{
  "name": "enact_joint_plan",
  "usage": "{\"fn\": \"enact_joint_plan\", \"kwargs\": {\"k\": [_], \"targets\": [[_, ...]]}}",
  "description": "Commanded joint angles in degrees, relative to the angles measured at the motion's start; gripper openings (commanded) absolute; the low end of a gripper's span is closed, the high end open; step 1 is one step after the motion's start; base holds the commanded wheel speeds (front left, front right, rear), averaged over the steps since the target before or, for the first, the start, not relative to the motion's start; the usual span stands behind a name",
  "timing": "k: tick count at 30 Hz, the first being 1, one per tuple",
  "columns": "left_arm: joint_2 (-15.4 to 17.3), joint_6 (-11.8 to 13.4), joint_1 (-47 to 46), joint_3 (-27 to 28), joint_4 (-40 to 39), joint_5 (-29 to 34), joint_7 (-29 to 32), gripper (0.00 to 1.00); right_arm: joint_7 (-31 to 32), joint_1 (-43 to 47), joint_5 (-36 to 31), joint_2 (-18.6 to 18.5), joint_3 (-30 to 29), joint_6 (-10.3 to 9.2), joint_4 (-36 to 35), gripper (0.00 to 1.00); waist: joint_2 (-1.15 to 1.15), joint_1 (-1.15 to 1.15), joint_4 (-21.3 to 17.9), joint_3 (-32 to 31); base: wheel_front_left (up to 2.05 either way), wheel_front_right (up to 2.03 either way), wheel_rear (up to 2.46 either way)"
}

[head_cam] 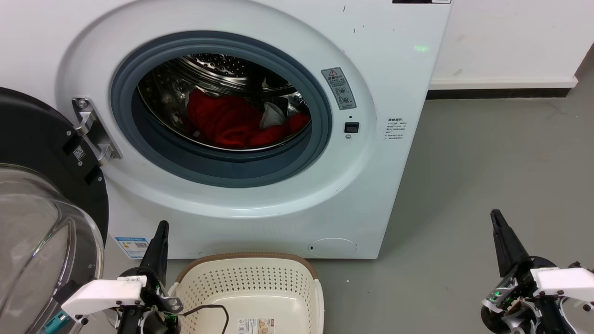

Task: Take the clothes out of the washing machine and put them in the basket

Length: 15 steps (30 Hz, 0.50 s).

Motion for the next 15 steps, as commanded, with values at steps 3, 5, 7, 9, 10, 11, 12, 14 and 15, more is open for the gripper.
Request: {"fn": "enact_joint_plan", "kwargs": {"k": [3,5,7,9,10,11,12,14,15], "targets": [[-0.07,-0.15,-0.45,0.09,-0.02,0.00,0.16,0.00,-0.01,-0.68,-0.27,0.15,0.01,-0.02,0.06,0.00,0.00,0.00,0.00,0.00,0.00,0.00,0.00],[-0.07,-0.15,-0.45,0.09,-0.02,0.00,0.16,0.00,-0.01,-0.68,-0.26,0.15,0.01,-0.02,0.06,0.00,0.00,0.00,0.00,0.00,0.00,0.00,0.00],[-0.07,-0.15,-0.45,0.09,-0.02,0.00,0.16,0.00,-0.01,-0.68,-0.26,0.15,0.01,-0.02,0.06,0.00,0.00,0.00,0.00,0.00,0.00,0.00,0.00],[-0.07,-0.15,-0.45,0.09,-0.02,0.00,0.16,0.00,-0.01,-0.68,-0.26,0.15,0.01,-0.02,0.06,0.00,0.00,0.00,0.00,0.00,0.00,0.00,0.00],[-0.07,-0.15,-0.45,0.09,-0.02,0.00,0.16,0.00,-0.01,-0.68,-0.26,0.15,0.01,-0.02,0.06,0.00,0.00,0.00,0.00,0.00,0.00,0.00,0.00],[-0.07,-0.15,-0.45,0.09,-0.02,0.00,0.16,0.00,-0.01,-0.69,-0.26,0.15,0.01,-0.02,0.06,0.00,0.00,0.00,0.00,0.00,0.00,0.00,0.00],[-0.07,-0.15,-0.45,0.09,-0.02,0.00,0.16,0.00,-0.01,-0.69,-0.26,0.15,0.01,-0.02,0.06,0.00,0.00,0.00,0.00,0.00,0.00,0.00,0.00],[-0.07,-0.15,-0.45,0.09,-0.02,0.00,0.16,0.00,-0.01,-0.69,-0.26,0.15,0.01,-0.02,0.06,0.00,0.00,0.00,0.00,0.00,0.00,0.00,0.00],[-0.07,-0.15,-0.45,0.09,-0.02,0.00,0.16,0.00,-0.02,-0.69,-0.26,0.15,0.01,-0.02,0.06,0.00,0.00,0.00,0.00,0.00,0.00,0.00,0.00]]}}
